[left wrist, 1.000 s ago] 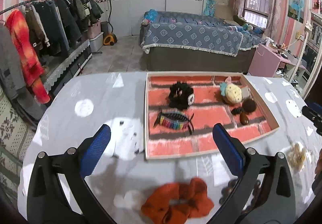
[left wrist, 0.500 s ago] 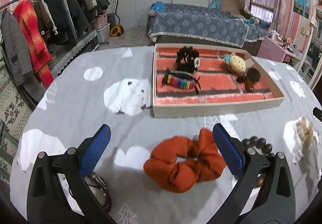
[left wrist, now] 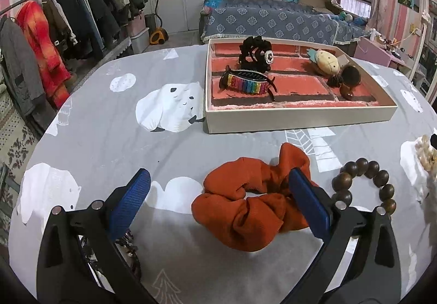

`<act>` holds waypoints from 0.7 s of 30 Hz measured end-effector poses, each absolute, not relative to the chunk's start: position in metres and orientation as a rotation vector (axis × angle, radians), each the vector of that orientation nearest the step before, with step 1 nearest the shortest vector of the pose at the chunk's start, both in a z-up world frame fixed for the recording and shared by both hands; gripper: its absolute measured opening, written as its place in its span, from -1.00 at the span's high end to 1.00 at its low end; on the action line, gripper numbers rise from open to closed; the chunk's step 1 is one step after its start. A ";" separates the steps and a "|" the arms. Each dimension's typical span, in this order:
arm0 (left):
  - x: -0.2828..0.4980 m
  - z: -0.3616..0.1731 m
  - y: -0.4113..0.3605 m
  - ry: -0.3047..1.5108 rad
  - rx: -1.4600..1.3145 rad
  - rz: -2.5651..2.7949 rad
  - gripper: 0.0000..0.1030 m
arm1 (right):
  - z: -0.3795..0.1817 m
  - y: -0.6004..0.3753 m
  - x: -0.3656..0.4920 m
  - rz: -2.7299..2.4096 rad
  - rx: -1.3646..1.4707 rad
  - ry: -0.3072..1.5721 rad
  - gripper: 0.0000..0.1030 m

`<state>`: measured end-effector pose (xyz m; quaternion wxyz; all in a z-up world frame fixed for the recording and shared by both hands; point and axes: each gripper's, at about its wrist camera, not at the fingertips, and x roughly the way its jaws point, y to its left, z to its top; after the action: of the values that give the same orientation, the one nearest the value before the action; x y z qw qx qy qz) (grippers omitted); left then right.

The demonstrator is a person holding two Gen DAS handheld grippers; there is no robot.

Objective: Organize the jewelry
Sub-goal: 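Move the left gripper to the orange scrunchie while the right approaches the cream flower scrunchie, then close the left gripper on the orange scrunchie while the right grips the cream flower scrunchie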

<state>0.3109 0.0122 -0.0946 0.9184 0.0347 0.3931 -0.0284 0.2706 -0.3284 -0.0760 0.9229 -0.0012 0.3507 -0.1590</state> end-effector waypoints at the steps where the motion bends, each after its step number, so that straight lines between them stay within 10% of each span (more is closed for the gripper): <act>1: 0.311 -0.095 0.012 0.807 0.074 -0.059 -0.82 | -0.078 -0.330 0.271 -0.327 -0.006 0.729 -0.76; 6: 0.313 -0.102 0.013 0.833 0.062 -0.081 -0.63 | -0.089 -0.331 0.274 -0.319 -0.006 0.778 -0.73; 21: 0.314 -0.113 0.005 0.876 0.071 -0.132 -0.12 | -0.110 -0.359 0.279 -0.310 0.117 0.881 0.23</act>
<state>0.3137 0.0053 -0.1133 0.9029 0.0344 0.4238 -0.0637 0.2791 -0.3586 -0.1103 0.8913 0.0566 0.4244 -0.1491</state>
